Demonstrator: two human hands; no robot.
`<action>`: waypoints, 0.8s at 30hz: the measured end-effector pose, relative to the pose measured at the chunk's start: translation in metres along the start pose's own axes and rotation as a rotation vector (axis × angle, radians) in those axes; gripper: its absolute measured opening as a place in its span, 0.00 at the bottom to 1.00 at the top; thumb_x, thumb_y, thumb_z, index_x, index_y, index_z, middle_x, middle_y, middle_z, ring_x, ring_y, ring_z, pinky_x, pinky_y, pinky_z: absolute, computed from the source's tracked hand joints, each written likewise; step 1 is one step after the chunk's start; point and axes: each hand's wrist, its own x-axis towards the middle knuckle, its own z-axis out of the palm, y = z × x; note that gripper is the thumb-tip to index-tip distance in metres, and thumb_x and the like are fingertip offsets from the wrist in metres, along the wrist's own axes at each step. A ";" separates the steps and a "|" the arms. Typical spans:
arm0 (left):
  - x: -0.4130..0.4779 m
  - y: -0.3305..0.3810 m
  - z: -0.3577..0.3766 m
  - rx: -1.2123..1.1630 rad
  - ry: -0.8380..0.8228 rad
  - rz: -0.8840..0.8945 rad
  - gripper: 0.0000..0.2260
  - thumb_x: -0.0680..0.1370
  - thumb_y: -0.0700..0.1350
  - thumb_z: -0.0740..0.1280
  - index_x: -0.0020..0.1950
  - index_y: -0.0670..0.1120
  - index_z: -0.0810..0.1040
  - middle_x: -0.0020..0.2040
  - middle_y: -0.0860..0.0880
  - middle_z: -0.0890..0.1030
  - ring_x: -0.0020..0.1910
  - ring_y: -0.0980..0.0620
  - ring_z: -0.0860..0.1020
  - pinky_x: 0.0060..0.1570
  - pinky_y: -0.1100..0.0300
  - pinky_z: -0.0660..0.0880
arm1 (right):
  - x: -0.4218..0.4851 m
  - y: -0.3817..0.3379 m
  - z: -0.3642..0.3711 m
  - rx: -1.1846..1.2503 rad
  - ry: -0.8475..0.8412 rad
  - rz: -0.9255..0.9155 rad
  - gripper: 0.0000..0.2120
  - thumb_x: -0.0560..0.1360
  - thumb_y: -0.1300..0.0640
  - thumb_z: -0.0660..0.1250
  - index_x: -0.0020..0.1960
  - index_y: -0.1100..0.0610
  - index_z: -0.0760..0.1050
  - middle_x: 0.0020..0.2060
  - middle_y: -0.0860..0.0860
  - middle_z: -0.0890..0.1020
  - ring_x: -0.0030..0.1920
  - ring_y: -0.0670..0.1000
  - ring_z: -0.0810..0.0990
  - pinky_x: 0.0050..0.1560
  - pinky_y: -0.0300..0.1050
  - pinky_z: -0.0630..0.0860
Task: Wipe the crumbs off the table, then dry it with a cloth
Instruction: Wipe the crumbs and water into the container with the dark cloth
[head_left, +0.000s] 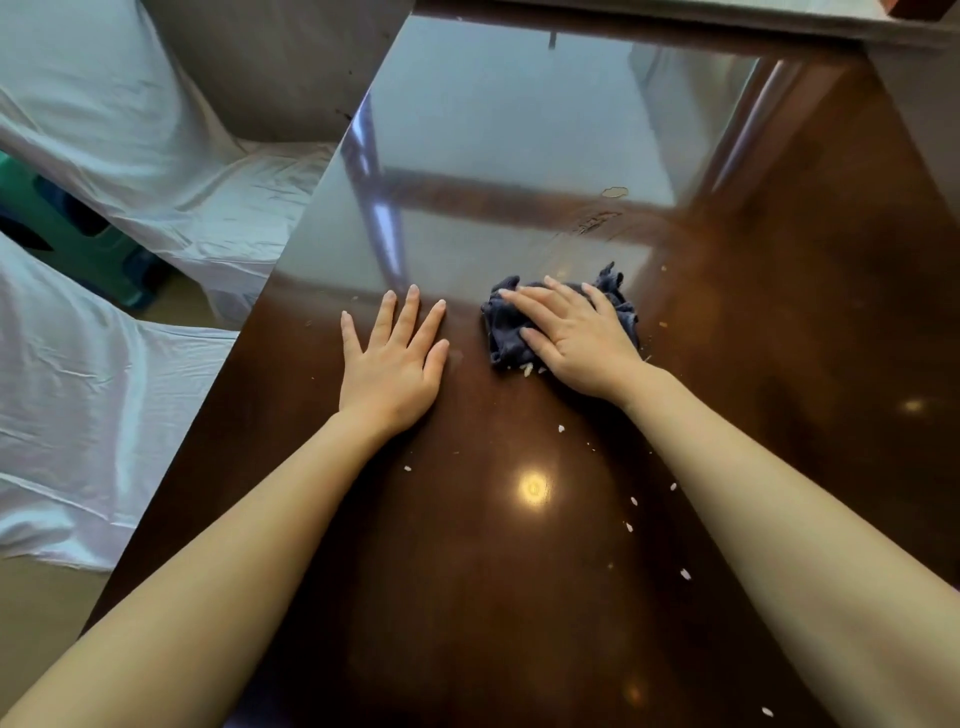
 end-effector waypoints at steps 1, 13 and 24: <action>-0.002 -0.002 -0.001 0.000 -0.005 0.014 0.23 0.78 0.57 0.41 0.74 0.58 0.46 0.77 0.53 0.45 0.75 0.52 0.41 0.69 0.41 0.35 | -0.007 -0.004 0.001 0.000 -0.004 -0.005 0.21 0.80 0.47 0.49 0.73 0.41 0.53 0.73 0.43 0.62 0.74 0.50 0.53 0.72 0.57 0.45; -0.102 -0.038 -0.009 -0.063 0.059 -0.073 0.22 0.80 0.53 0.46 0.74 0.56 0.50 0.77 0.51 0.50 0.75 0.52 0.45 0.72 0.49 0.40 | -0.085 -0.056 0.009 -0.022 -0.045 -0.072 0.22 0.80 0.47 0.50 0.73 0.40 0.51 0.74 0.43 0.60 0.75 0.50 0.51 0.73 0.56 0.45; -0.173 -0.044 -0.009 -0.013 0.053 -0.237 0.25 0.77 0.60 0.39 0.73 0.57 0.43 0.77 0.53 0.47 0.73 0.56 0.39 0.71 0.48 0.36 | -0.026 -0.116 0.027 0.001 -0.079 -0.062 0.22 0.80 0.46 0.48 0.72 0.38 0.49 0.75 0.42 0.57 0.75 0.52 0.48 0.71 0.59 0.41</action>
